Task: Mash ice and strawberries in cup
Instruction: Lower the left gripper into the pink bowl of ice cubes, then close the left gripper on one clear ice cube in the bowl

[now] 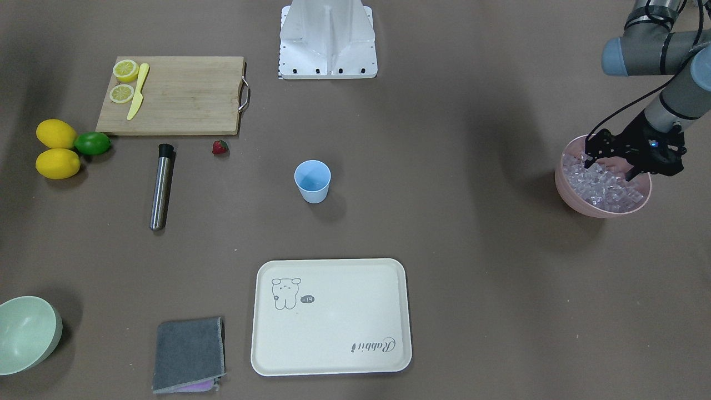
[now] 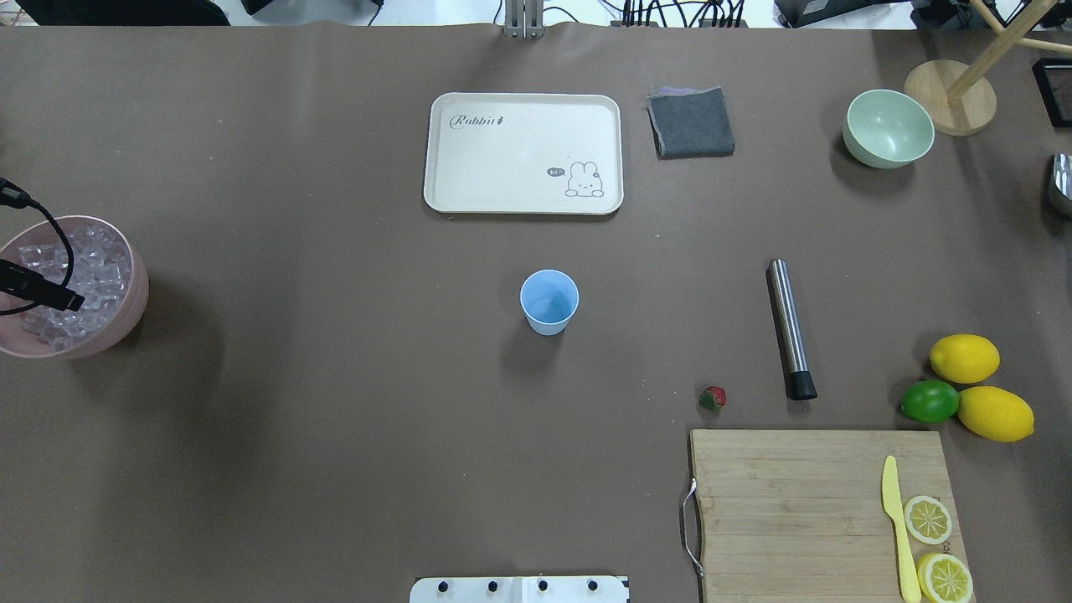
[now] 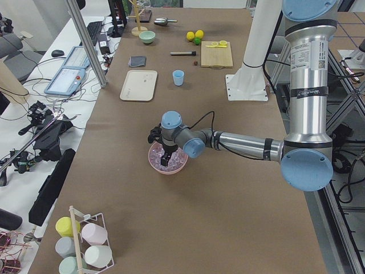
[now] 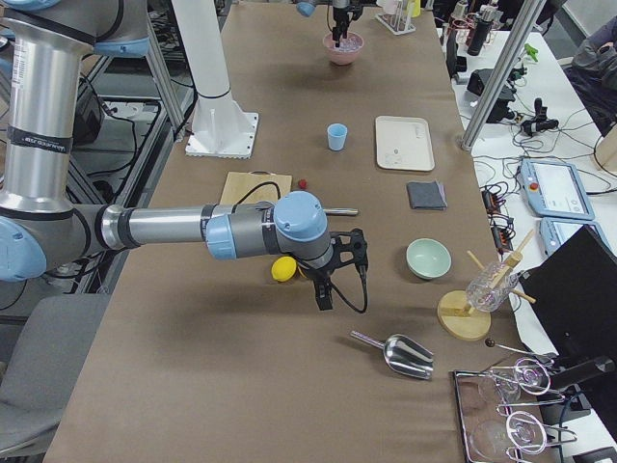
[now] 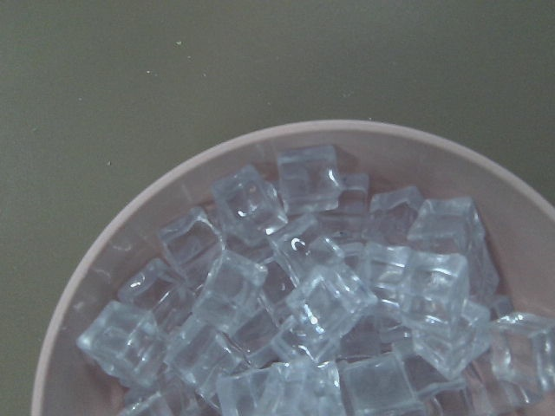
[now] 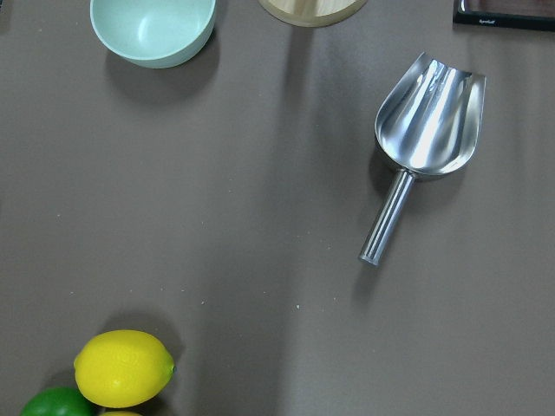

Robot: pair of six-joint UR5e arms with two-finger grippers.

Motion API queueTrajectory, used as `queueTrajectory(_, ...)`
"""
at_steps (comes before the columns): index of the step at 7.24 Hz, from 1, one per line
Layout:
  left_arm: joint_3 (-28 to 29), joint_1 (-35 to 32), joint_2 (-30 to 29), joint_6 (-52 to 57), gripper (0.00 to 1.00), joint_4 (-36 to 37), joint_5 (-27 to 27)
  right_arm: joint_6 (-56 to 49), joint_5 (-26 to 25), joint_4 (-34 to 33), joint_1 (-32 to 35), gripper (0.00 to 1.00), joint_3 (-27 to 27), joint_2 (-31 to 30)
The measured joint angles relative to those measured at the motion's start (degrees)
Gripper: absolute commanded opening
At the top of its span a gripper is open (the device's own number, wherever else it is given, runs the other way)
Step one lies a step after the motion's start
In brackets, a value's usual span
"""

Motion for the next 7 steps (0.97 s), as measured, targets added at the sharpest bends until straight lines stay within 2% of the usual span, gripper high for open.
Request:
queueTrajectory(1, 0.0, 0.5, 0.0, 0.0, 0.94, -0.1, 0.1, 0.0, 0.0, 0.0, 0.0, 1.00, -0.1, 0.0)
queueTrajectory(2, 0.1, 0.7, 0.0, 0.0, 0.78, -0.1, 0.1, 0.0, 0.0, 0.0, 0.0, 1.00, -0.1, 0.0)
queueTrajectory(3, 0.1, 0.8, 0.0, 0.1, 0.74, -0.2, 0.1, 0.0, 0.0, 0.0, 0.1, 1.00, -0.2, 0.0)
queueTrajectory(5, 0.1, 0.9, 0.0, 0.3, 0.74, -0.2, 0.6, 0.0, -0.1, 0.0, 0.1, 1.00, -0.2, 0.0)
queueTrajectory(6, 0.1, 1.0, 0.0, 0.4, 0.71, -0.2, 0.9, 0.0, -0.1, 0.0, 0.1, 1.00, -0.2, 0.0)
queueTrajectory(7, 0.1, 1.0, 0.1, 0.5, 0.54, -0.2, 1.0, 0.0, -0.1, 0.0, 0.1, 1.00, -0.2, 0.0)
